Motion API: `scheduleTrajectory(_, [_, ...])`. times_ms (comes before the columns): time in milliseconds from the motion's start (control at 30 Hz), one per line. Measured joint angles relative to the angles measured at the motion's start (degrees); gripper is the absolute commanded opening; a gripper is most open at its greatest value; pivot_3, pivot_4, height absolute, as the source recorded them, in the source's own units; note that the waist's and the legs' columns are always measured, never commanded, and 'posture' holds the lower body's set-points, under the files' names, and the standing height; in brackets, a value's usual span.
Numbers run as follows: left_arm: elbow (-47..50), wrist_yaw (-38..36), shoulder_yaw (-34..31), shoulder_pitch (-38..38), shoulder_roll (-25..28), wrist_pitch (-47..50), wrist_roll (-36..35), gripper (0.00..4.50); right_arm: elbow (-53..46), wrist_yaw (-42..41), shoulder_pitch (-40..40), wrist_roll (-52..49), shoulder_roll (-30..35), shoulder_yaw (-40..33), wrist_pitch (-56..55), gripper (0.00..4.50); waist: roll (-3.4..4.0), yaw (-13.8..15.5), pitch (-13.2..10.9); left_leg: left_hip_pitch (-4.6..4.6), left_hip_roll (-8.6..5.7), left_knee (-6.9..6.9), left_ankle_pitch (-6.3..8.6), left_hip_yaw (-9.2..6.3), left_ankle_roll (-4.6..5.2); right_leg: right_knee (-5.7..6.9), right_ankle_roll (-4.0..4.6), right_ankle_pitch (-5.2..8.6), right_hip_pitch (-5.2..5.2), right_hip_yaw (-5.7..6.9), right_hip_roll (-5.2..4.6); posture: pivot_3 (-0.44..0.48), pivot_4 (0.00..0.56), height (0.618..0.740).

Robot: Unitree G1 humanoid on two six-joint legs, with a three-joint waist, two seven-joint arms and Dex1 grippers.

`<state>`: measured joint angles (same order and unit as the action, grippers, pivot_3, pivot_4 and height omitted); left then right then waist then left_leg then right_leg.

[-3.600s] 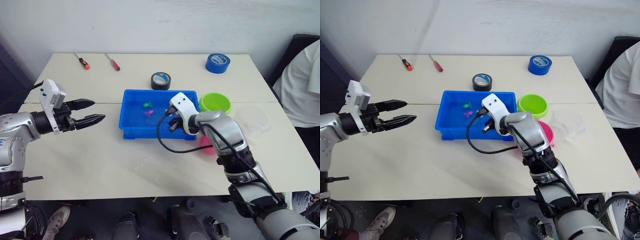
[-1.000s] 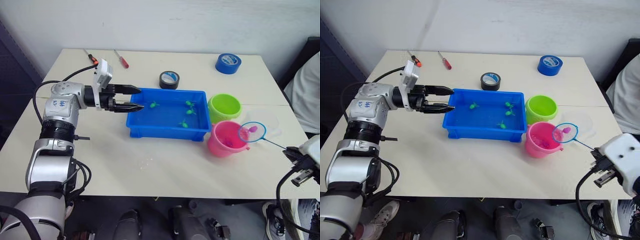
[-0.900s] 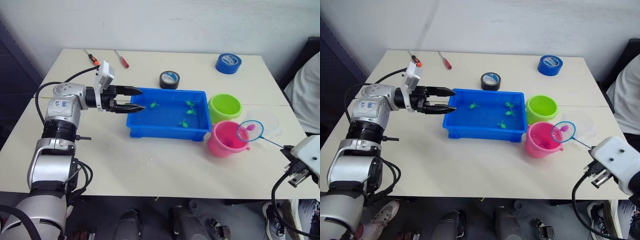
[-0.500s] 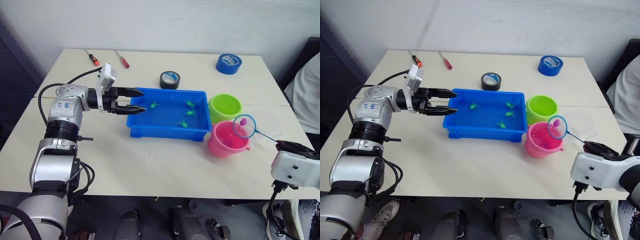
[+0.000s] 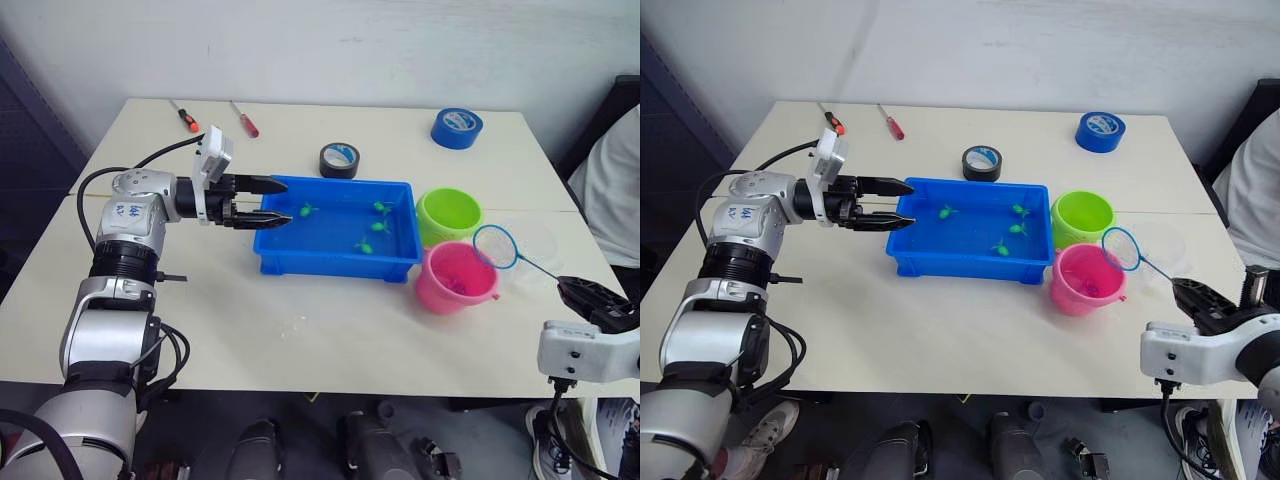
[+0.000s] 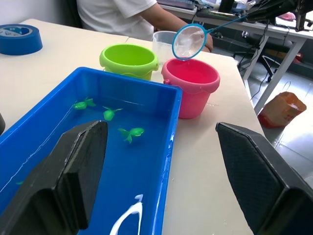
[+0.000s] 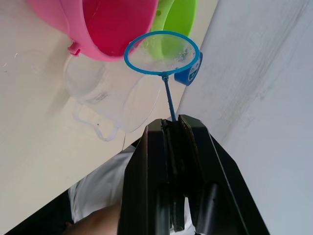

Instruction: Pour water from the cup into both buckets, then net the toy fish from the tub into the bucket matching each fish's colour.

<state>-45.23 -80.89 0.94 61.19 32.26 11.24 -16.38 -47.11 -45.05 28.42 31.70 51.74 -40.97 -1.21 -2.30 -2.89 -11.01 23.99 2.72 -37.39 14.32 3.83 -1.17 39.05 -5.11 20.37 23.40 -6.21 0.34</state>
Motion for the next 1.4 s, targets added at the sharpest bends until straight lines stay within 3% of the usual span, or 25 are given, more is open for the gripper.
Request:
scheduleTrajectory(200, [0.2, 0.2, -0.9, -0.9, 0.7, 0.2, 0.0, 3.87, -1.3, -2.7, -10.7, -6.9, 0.2, 1.3, 3.9, 0.00, 0.00, -0.4, 0.0, -0.41, 0.03, 0.02, 0.00, 0.23, -0.01, 0.19, 0.00, 0.00, -0.21, -0.02, -0.03, 0.000, 0.150, 0.734])
scheduleTrajectory(300, [1.3, 1.3, -1.6, -2.3, 2.1, 0.8, 0.0, 3.87, -1.0, -3.7, -19.1, -9.6, 1.9, 6.8, 9.2, 0.00, 0.00, -0.7, 0.0, -0.94, 0.12, 0.12, 0.03, 0.26, -0.03, 0.10, 0.06, 0.02, -0.74, -0.05, -0.11, 0.000, 0.150, 0.734])
scheduleTrajectory(400, [4.2, 3.2, -3.0, -4.4, 3.8, 1.7, -0.2, 3.87, -0.4, -5.0, -31.3, -13.6, 1.0, 17.8, 21.3, 0.00, -0.02, -1.3, 0.0, -0.95, 0.18, 0.09, 0.03, 0.13, -0.04, 0.15, 0.11, 0.02, -0.79, -0.12, -0.23, 0.000, 0.150, 0.734])
scheduleTrajectory(533, [9.0, 5.4, -4.4, -8.3, 5.8, 4.3, -0.3, 3.87, 2.6, -5.6, -46.2, -19.4, -5.1, 31.5, 42.0, 0.00, -0.05, -1.8, 0.0, -0.88, 0.11, 0.11, 0.02, -0.01, -0.07, 0.36, 0.28, 0.11, -0.66, -0.03, -0.48, 0.000, 0.150, 0.734])
scheduleTrajectory(767, [18.7, 8.9, -7.7, -14.9, 9.9, 9.5, -2.0, 3.87, 8.8, -3.2, -62.3, -26.6, -13.8, 41.3, 65.0, 0.00, -0.07, -1.7, 0.0, -0.80, 0.06, 0.12, 0.01, -0.13, -0.06, 0.42, 0.34, 0.14, -0.59, 0.17, -0.66, 0.000, 0.150, 0.734])
scheduleTrajectory(900, [24.5, 11.0, -9.1, -18.5, 10.4, 12.3, -3.7, 3.87, 14.8, 0.3, -70.3, -31.5, -23.8, 42.3, 79.9, 0.00, -0.06, -2.0, 0.0, -0.77, 0.02, 0.13, -0.01, -0.12, -0.03, 0.50, 0.34, 0.14, -0.53, 0.20, -0.73, 0.000, 0.150, 0.734])
scheduleTrajectory(1067, [29.2, 13.3, -10.4, -21.9, 11.4, 15.0, -5.4, 3.87, 22.6, 5.2, -76.8, -34.9, -31.1, 41.2, 91.1, 0.00, -0.06, -1.9, 0.0, -0.67, -0.01, 0.17, -0.01, -0.14, -0.03, 0.48, 0.34, 0.14, -0.42, 0.23, -0.77, 0.000, 0.150, 0.734])
scheduleTrajectory(1233, [32.1, 13.7, -11.0, -23.3, 12.2, 16.3, -6.4, 3.87, 33.3, 11.9, -83.1, -35.3, -37.9, 36.0, 93.4, 0.00, -0.07, -2.0, 0.0, -0.65, -0.04, 0.26, -0.03, -0.09, -0.01, 0.47, 0.34, 0.14, -0.32, 0.22, -0.77, 0.000, 0.150, 0.734])
scheduleTrajectory(1400, [33.5, 11.7, -10.0, -23.2, 13.2, 18.1, -7.3, 3.87, 38.4, 16.8, -84.0, -35.7, -39.2, 33.4, 93.4, 0.00, -0.07, -2.0, 0.0, -0.16, -0.06, 0.21, -0.05, -0.09, -0.03, 0.53, 0.34, 0.14, 0.19, 0.22, -0.78, 0.000, 0.150, 0.734])
